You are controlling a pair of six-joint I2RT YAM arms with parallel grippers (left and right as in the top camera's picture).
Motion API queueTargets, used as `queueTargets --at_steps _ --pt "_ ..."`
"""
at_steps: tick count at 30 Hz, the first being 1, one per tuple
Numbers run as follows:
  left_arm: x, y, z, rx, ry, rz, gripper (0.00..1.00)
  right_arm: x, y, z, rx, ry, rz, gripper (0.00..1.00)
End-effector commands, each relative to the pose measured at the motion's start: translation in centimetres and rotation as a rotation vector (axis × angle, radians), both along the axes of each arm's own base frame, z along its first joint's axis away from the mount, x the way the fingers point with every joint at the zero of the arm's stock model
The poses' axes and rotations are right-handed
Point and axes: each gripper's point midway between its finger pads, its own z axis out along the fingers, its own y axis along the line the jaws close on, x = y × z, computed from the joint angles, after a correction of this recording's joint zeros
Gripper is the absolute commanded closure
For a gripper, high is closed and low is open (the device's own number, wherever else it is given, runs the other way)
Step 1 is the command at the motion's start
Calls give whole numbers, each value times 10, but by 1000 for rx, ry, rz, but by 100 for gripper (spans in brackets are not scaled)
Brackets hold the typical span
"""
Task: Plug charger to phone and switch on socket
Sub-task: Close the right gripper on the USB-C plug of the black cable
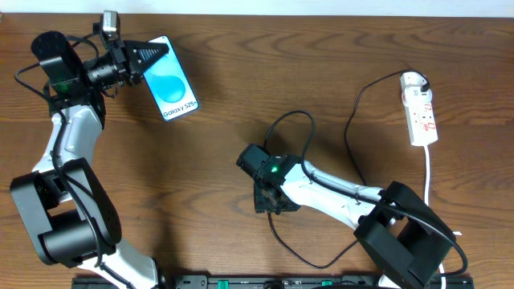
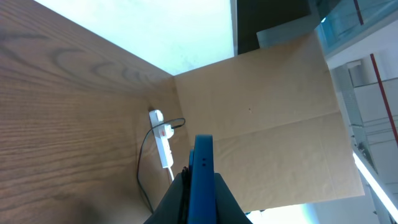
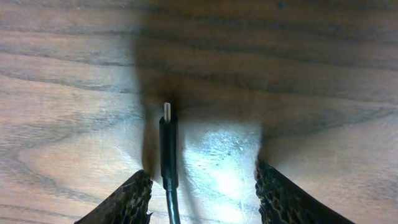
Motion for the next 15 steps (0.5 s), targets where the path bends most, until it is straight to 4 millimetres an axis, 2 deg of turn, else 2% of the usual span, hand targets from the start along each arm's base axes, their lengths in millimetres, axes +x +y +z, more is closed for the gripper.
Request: queueTargets --at_steps 1,15 --pt "-8 -1 15 14 -50 -27 93 4 1 -4 -1 0 -4 48" --pt "-8 -1 15 13 -49 -27 93 6 -3 -4 -17 -1 -38 53"
